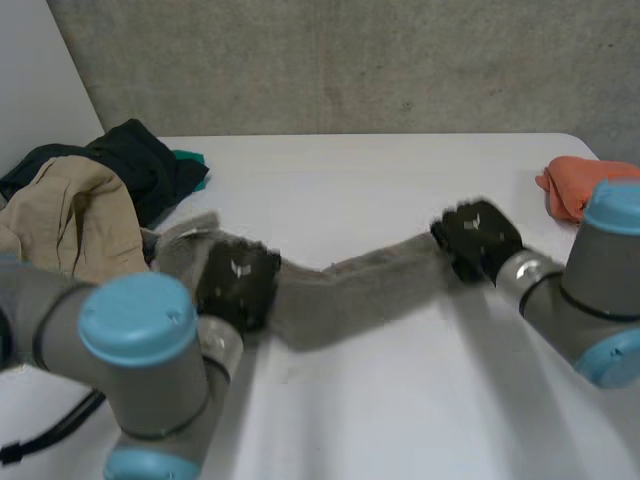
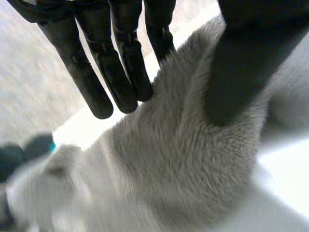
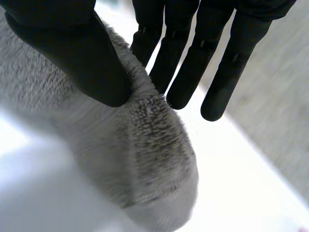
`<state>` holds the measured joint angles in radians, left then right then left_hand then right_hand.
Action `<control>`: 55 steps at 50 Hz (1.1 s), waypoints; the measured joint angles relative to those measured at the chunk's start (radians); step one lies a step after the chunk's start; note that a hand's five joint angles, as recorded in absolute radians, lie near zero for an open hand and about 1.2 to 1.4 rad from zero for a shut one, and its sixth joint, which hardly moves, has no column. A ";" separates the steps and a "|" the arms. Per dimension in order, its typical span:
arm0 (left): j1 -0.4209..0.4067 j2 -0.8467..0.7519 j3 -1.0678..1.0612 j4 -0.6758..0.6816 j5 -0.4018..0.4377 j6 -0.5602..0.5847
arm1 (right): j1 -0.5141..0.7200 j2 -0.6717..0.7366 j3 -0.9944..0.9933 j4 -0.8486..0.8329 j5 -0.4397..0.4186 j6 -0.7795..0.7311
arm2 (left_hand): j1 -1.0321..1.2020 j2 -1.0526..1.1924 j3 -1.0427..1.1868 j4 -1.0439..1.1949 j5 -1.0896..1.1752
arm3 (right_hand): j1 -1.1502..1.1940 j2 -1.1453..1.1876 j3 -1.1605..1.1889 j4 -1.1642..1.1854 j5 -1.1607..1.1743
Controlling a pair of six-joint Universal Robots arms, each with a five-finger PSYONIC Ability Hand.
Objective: Fold the laundry.
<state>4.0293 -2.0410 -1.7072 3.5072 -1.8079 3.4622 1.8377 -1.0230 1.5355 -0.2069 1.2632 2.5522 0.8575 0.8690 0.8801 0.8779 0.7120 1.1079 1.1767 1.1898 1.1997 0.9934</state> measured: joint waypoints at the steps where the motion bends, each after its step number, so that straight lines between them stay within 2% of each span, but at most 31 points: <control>1: -0.008 -0.004 -0.013 -0.011 -0.012 -0.003 | -0.003 0.003 0.004 0.007 0.004 -0.010 | 0.000 0.000 0.000 0.000 0.000 | 0.000 0.000 0.000 0.000 0.000; 4: -0.034 0.007 -0.040 -0.055 -0.042 -0.019 | -0.030 0.020 0.031 0.068 0.035 -0.088 | -0.396 -0.351 -0.360 -0.365 -0.375 | 0.000 0.000 0.000 0.000 0.000; 7: -0.051 0.064 -0.050 -0.112 -0.058 -0.045 | -0.051 0.012 0.041 0.108 0.050 -0.121 | -0.663 -0.638 -0.645 -0.651 -0.651 | 0.000 0.000 0.000 0.000 0.000; 11: -0.044 0.138 -0.048 -0.157 -0.057 -0.066 | -0.065 -0.012 0.047 0.128 0.048 -0.127 | -0.669 -0.660 -0.670 -0.676 -0.663 | 0.000 0.000 0.000 0.000 0.000; 16: 0.054 0.243 -0.020 -0.196 -0.005 -0.081 | -0.079 -0.080 0.061 0.138 0.023 -0.121 | -0.669 -0.660 -0.670 -0.676 -0.663 | 0.000 0.000 0.000 0.001 0.000; 20: 0.199 0.258 0.030 -0.212 0.101 -0.080 | -0.082 -0.125 0.074 0.133 0.004 -0.118 | -0.659 -0.656 -0.666 -0.671 -0.662 | 0.000 0.000 0.000 0.000 0.000; 25: 0.376 0.158 0.149 -0.265 0.292 -0.066 | -0.076 -0.145 0.084 0.127 -0.009 -0.116 | -0.551 -0.573 -0.585 -0.578 -0.585 | 0.000 0.000 0.000 0.001 0.000; 32: 0.493 -0.038 0.331 -0.384 0.464 -0.022 | -0.064 -0.133 0.086 0.120 -0.008 -0.117 | -0.494 -0.508 -0.519 -0.514 -0.520 | 0.000 0.000 0.000 0.001 0.000; 37: 0.507 -0.162 0.426 -0.428 0.528 0.045 | -0.058 -0.123 0.084 0.114 -0.006 -0.118 | -0.455 -0.468 -0.479 -0.475 -0.480 | 0.000 0.000 0.000 0.001 0.000; 41: 0.490 -0.235 0.465 -0.412 0.551 0.098 | -0.054 -0.118 0.082 0.112 -0.005 -0.117 | -0.398 -0.416 -0.427 -0.420 -0.427 | 0.000 0.000 0.000 0.001 0.000; 55: 0.430 -0.308 0.453 -0.251 0.537 0.144 | -0.047 -0.108 0.085 0.101 -0.005 -0.112 | -0.318 -0.333 -0.345 -0.338 -0.346 | 0.000 0.000 0.000 0.001 0.000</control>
<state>4.4592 -2.3494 -1.2539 3.2561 -1.2710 3.6067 1.7905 -1.1306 1.6203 -0.1055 1.2583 2.4399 0.5395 0.5356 0.5348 0.5396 0.3664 1.1079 1.1767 1.1898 1.2003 0.9932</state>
